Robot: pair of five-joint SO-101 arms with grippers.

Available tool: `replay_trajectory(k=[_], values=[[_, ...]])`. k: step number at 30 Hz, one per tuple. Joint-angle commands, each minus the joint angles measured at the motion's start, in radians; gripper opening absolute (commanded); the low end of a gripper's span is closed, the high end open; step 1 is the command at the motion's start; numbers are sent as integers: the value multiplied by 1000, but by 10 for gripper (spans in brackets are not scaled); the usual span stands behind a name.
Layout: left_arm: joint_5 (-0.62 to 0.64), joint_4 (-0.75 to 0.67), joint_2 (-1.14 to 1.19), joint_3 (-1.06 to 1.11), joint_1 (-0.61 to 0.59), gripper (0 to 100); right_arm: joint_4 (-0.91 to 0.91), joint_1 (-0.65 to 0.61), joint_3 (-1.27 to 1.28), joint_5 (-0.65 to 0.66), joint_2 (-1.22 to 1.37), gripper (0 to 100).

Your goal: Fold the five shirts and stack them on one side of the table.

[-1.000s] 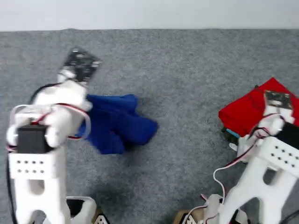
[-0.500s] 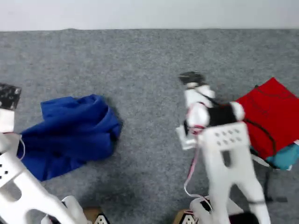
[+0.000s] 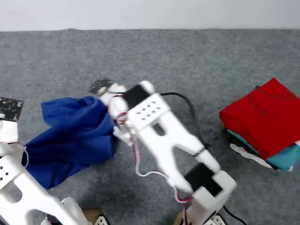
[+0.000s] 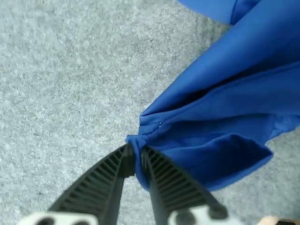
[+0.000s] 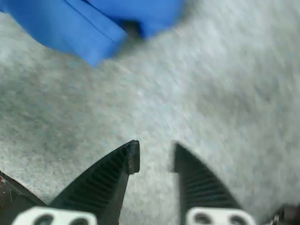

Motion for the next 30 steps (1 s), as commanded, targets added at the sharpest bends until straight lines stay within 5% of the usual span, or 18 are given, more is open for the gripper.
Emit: replay_trajectory(k=[1,15,18,21,30], values=[[-6,-18,-20,-5,-6,6,1,-73,-161,12,82,219],[31,-14,-20,-4,-6,6,-82,-180,-410,14,453,219],[43,-14,-20,-4,-6,6,-93,-153,-445,14,513,165],[43,-14,-20,-4,-6,6,-67,-113,-512,8,541,6],[109,-17,-28,-114,2,6,96,18,-819,12,527,9]])
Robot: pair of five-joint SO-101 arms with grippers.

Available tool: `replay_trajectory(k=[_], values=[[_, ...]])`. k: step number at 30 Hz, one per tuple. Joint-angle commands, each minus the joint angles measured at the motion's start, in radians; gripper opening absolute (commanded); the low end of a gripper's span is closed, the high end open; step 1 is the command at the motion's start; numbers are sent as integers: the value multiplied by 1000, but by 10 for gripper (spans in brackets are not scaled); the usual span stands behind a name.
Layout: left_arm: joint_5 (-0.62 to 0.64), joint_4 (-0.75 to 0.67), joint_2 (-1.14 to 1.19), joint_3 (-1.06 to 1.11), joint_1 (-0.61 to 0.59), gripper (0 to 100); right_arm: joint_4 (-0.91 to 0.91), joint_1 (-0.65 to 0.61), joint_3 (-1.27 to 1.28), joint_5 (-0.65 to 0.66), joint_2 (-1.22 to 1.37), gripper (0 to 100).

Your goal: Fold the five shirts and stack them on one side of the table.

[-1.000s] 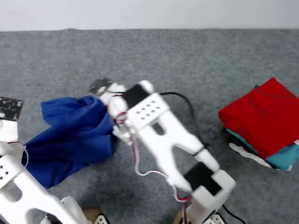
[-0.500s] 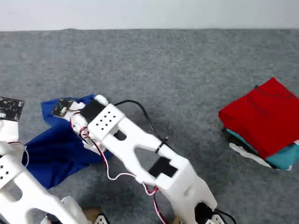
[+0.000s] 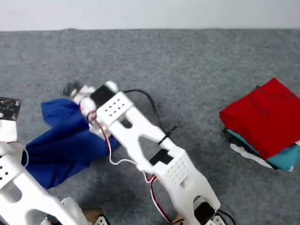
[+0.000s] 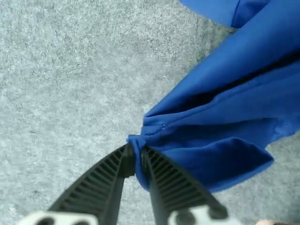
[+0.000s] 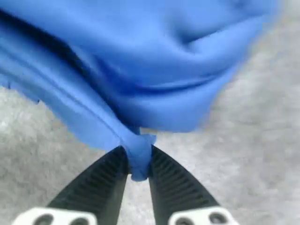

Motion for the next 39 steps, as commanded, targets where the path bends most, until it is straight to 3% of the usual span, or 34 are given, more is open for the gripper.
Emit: replay_trajectory(k=[1,8,16,19,29,35,39], values=[[94,-17,-26,-114,5,6,41,87,-164,11,-45,9],[221,-17,-26,-377,153,6,39,219,-350,11,-182,9],[265,-23,-20,-704,416,6,39,335,-503,6,-348,9],[264,-123,-26,-730,489,6,38,369,-534,8,-404,9],[262,-482,-41,-742,542,6,7,394,-591,11,-608,9],[264,-486,-118,-740,574,6,4,395,-586,12,-690,9],[259,-400,-146,-725,609,6,7,443,-585,12,-691,9]])
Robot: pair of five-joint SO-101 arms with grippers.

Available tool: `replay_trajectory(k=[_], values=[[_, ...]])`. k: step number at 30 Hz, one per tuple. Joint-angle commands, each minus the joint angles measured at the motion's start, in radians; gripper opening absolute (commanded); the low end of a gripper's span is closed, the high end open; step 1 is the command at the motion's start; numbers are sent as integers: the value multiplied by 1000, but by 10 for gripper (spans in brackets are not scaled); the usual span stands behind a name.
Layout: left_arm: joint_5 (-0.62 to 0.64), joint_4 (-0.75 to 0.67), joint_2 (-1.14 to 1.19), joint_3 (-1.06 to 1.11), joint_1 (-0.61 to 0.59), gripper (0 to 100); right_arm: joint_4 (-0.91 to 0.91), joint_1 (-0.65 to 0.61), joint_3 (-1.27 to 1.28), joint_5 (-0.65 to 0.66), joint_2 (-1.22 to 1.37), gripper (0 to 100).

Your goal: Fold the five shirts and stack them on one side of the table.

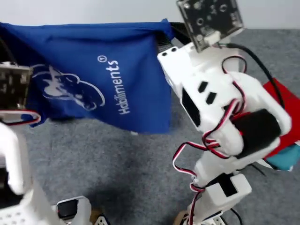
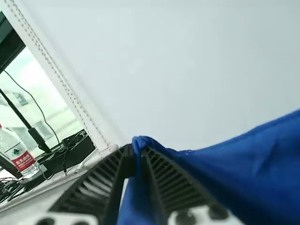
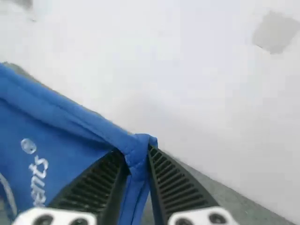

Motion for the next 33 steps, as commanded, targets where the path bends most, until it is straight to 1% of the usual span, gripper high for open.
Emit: replay_trajectory(k=[1,4,6,8,11,14,16,18,19,20,22,24,27,31,33], values=[[2,71,-18,-16,35,6,12,54,-11,11,-30,9],[-57,141,15,16,41,6,12,87,72,9,-13,9],[-91,133,55,73,37,6,1,102,130,6,1,9],[-107,78,104,124,34,6,-31,111,186,8,27,9],[-117,-64,190,153,17,6,-125,143,241,8,74,9],[-118,-245,278,147,11,6,-239,174,255,9,127,9],[-118,-334,290,101,12,7,-289,177,255,9,145,9],[-135,-359,292,22,21,8,-295,171,255,11,137,9],[-155,-342,290,-19,35,8,-280,170,255,11,128,9],[-181,-305,290,-53,55,8,-254,168,255,11,119,9],[-227,-176,288,-124,78,8,-186,163,255,11,93,9],[-235,-9,288,-196,86,7,-104,165,259,37,65,9],[-239,288,288,-275,110,7,51,162,265,117,56,9],[-241,675,299,-252,158,7,47,206,416,192,41,9],[-259,783,298,-170,189,7,47,211,539,229,27,9]])
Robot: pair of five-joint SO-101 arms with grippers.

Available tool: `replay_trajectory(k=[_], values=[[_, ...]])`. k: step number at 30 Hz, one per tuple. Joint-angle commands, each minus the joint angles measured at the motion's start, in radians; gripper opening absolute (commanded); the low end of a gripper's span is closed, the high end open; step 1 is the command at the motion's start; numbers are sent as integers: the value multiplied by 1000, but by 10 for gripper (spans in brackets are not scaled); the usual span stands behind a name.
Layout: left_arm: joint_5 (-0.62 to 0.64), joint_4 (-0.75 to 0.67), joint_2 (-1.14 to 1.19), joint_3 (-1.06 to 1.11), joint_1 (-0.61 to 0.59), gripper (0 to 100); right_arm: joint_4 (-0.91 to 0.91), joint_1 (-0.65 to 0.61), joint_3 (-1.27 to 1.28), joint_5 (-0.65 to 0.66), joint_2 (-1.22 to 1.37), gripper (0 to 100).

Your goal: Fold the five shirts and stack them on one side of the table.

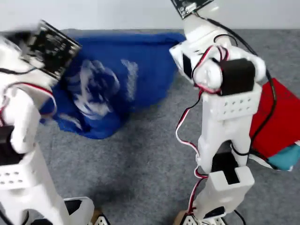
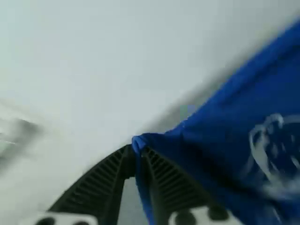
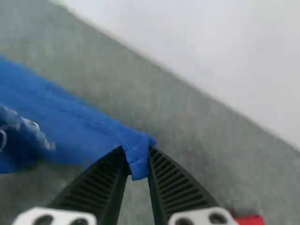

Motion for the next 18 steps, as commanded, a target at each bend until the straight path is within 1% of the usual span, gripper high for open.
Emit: replay_trajectory(k=[1,5,9,10,13,18], values=[[-29,216,-6,120,49,7,41,22,187,69,-61,9],[-34,212,-9,374,77,21,38,58,381,89,-51,9],[-31,206,-11,558,129,126,-13,108,519,89,-16,9],[-28,196,-11,582,133,142,-30,124,540,89,-2,9],[-28,175,-11,602,130,152,-91,179,577,89,50,9],[-32,195,-18,588,129,152,-173,249,577,89,162,9]])
